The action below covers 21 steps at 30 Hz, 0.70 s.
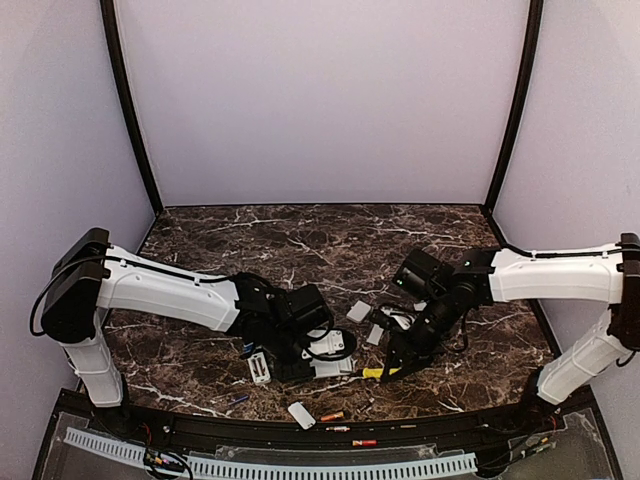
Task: Unload the batteries from the remote control
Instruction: Remove the battery from the remote control without the battery cover, then place the remote control without batteries at the corner of the board.
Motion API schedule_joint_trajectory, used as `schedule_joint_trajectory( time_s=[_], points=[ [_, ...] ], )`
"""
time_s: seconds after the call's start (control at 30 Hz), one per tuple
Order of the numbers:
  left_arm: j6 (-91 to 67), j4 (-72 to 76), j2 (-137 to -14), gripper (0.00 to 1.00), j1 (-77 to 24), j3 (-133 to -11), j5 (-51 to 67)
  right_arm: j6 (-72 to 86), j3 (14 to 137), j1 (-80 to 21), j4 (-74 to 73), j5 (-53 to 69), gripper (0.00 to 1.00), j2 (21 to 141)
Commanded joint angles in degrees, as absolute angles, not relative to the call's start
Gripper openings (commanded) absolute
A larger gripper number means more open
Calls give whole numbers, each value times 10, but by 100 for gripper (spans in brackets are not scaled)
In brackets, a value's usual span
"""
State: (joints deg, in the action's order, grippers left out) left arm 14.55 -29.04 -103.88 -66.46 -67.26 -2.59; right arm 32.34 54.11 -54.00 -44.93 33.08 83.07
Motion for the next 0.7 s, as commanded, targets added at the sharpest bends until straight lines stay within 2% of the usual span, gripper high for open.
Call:
schedule_joint_trajectory(
  time_s=[0.0,0.13,0.4,0.53,0.67],
  points=[
    [134,-297,-1036,25,-662,-683,-29,335,564,-551,-466,298,0,797],
    [122,-293,-1017,32,-658,-690,20,352,568,-547,-476,250,0,775],
    [77,-283,-971,63,-641,-698,121,373,568,-518,-473,193,0,737],
    [40,-261,-950,71,-629,-691,156,376,565,-500,-465,171,0,728],
    [9,-248,-937,74,-621,-684,175,378,562,-484,-453,151,0,716]
  ],
)
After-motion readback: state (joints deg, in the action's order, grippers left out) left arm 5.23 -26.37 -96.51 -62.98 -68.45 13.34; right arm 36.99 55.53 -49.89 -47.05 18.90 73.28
